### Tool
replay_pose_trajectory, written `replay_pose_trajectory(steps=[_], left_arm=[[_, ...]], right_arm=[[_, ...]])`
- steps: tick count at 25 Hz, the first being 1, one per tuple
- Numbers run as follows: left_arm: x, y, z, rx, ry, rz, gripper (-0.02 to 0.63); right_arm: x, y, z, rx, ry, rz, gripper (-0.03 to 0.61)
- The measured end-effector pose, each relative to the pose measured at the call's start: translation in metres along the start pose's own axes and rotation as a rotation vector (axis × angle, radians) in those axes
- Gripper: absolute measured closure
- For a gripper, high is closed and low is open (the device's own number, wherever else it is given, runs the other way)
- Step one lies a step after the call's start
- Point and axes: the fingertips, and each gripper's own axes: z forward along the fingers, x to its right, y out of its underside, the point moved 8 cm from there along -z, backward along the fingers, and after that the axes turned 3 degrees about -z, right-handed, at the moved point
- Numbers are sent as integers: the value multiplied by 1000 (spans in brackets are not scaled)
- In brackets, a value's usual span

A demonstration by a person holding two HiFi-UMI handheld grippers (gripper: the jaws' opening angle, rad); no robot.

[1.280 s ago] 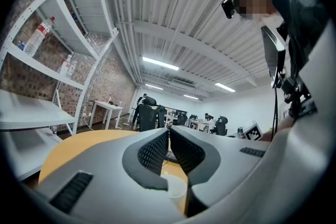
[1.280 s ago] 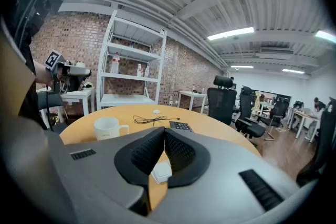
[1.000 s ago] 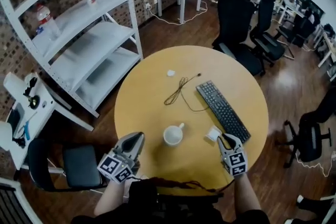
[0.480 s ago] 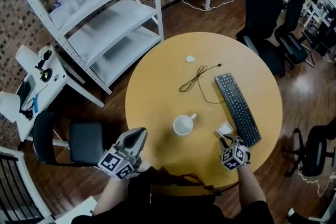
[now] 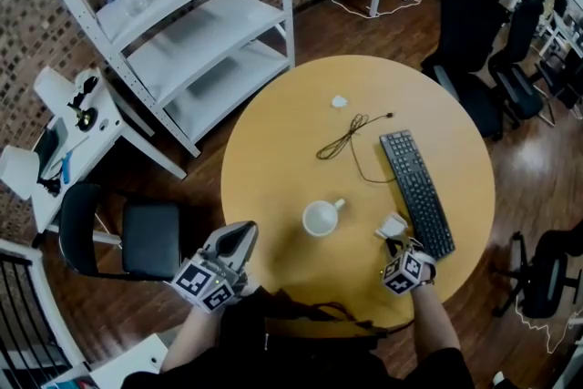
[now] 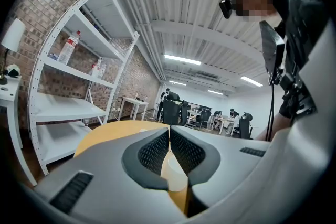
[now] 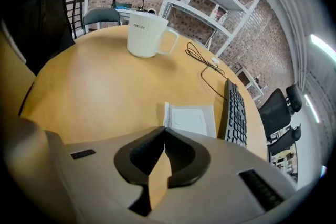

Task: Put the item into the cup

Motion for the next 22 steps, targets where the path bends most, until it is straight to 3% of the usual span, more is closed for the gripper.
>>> replay_pose_trajectory(steps=[9,13,22], left_arm=[[-2,-6,14,-11,38,12,609],[-2,-7,22,-11,68,17,609],[-6,-14,35,25,144,16,609]], right_arm=[[5,-11,-22,69,68,78,571],[17,-19,-42,148,91,233,571],[56,-67,-110,444,151,514,571]])
